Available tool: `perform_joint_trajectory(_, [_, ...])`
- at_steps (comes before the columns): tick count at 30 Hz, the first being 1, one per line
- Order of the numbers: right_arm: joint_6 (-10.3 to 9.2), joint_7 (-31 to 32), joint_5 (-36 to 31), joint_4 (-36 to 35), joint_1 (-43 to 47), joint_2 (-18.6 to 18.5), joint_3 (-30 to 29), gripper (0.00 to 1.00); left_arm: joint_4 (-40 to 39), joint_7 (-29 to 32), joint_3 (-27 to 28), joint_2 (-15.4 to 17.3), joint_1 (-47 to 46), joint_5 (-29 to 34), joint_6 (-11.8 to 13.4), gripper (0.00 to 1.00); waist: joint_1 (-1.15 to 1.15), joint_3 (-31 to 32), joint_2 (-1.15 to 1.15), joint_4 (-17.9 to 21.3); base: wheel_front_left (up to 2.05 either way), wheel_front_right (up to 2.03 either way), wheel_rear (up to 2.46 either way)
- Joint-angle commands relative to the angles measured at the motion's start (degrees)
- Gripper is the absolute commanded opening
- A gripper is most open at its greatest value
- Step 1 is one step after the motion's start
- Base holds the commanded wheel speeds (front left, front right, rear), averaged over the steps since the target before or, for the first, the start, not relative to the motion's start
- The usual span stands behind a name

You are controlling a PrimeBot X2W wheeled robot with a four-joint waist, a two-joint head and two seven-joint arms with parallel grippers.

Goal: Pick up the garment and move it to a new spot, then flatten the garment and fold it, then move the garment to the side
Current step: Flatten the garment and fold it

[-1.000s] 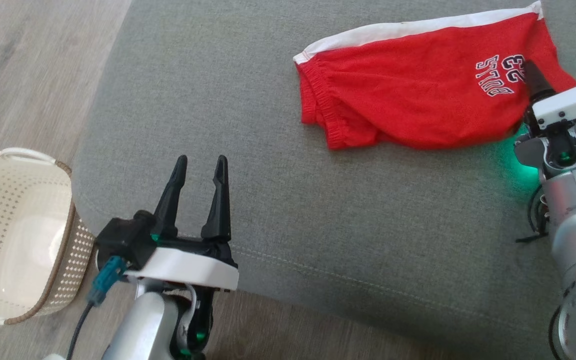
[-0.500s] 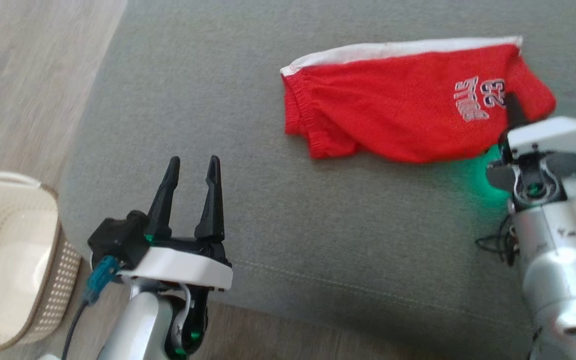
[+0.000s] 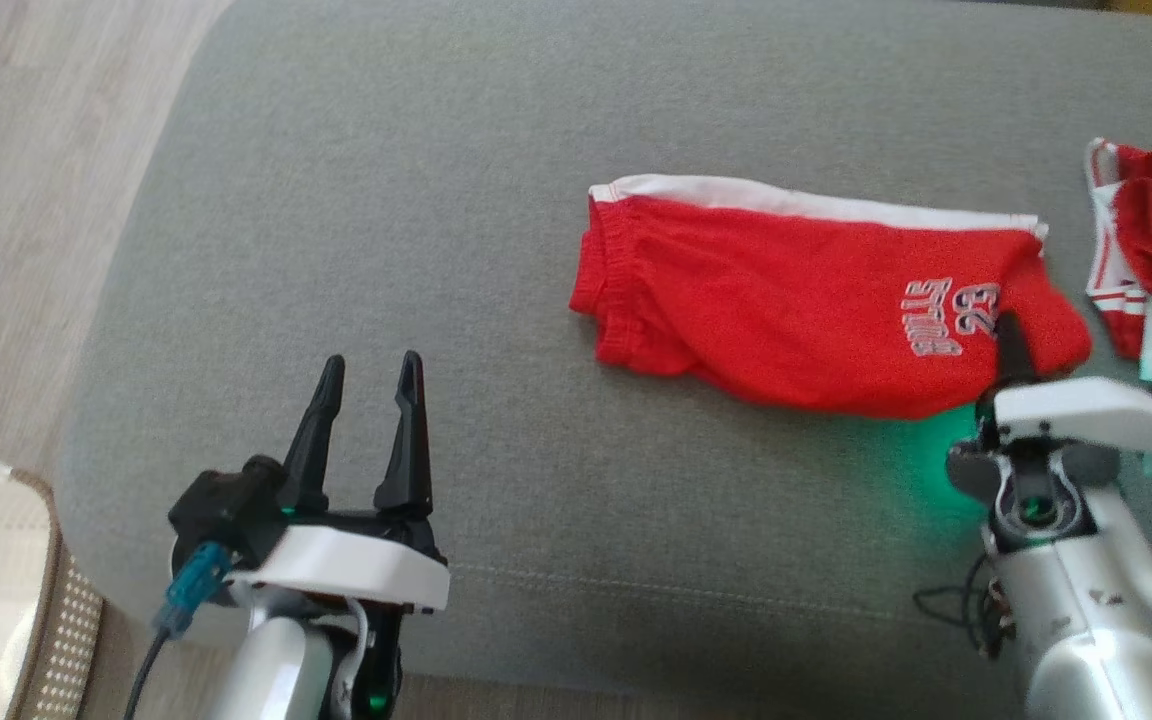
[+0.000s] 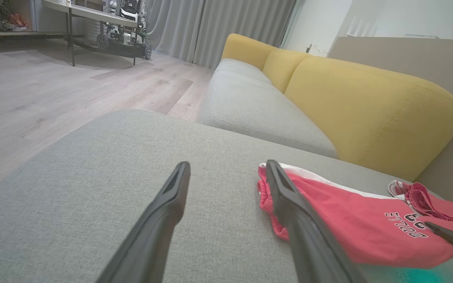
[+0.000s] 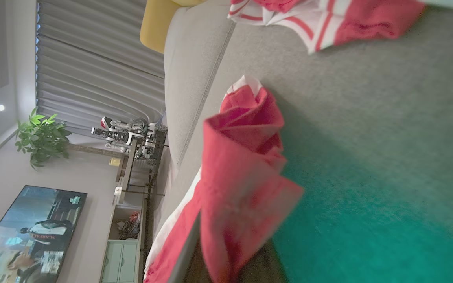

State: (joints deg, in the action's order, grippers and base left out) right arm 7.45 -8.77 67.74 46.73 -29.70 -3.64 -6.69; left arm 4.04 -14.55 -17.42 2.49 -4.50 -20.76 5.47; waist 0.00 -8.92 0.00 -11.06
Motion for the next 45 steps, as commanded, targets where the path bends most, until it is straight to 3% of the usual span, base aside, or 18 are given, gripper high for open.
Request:
perform_joint_trajectory(1, [0.03, -1.07, 0.98, -1.40, -0.14, 0.75, 2.48, 0.00, -1.79, -0.45, 2.39, 0.39, -1.04, 0.43, -0.23, 1.00, 0.00, 0.83, 0.00, 0.91, 0.00, 0.00, 0.00])
perform_joint_trajectory(9, [0.03, -3.78, 0.56, 1.17, -1.39, 0.76, 7.44, 0.00, -1.75, -0.45, 2.50, 0.39, -1.00, 0.46, -0.49, 1.00, 0.00, 0.99, 0.00, 2.10, 0.00, 0.00, 0.00])
perform_joint_trajectory(17, [0.03, -5.45, -3.31, 0.77, -4.53, 0.76, 9.59, 0.00, -2.03, -0.45, 2.40, 0.39, -1.65, 0.12, -0.47, 1.00, 0.00, -0.40, 0.00, 0.88, 0.00, 0.00, 0.00])
perform_joint_trajectory(24, [0.03, -6.03, -4.12, -3.80, -4.57, 0.76, 11.70, 0.00, -1.64, -0.45, 2.33, 0.39, -1.75, -0.43, -0.28, 1.00, 0.00, -0.52, 0.00, -1.35, 0.00, 0.00, 0.00])
perform_joint_trajectory(33, [0.03, -6.20, -1.75, -11.43, -2.30, 0.76, 20.82, 0.00, -1.40, -0.45, 2.82, 0.39, -1.36, -0.26, -0.41, 1.00, 0.00, 0.34, 0.00, -2.54, 0.00, 0.00, 0.00])
perform_joint_trajectory(45, [0.03, -6.22, -2.25, -11.25, -3.34, 0.76, 26.83, 0.00, -1.71, -0.45, 1.62, 0.39, -1.60, -1.38, 0.23, 1.00, 0.00, -0.73, 0.00, -5.01, 0.00, 0.00, 0.00])
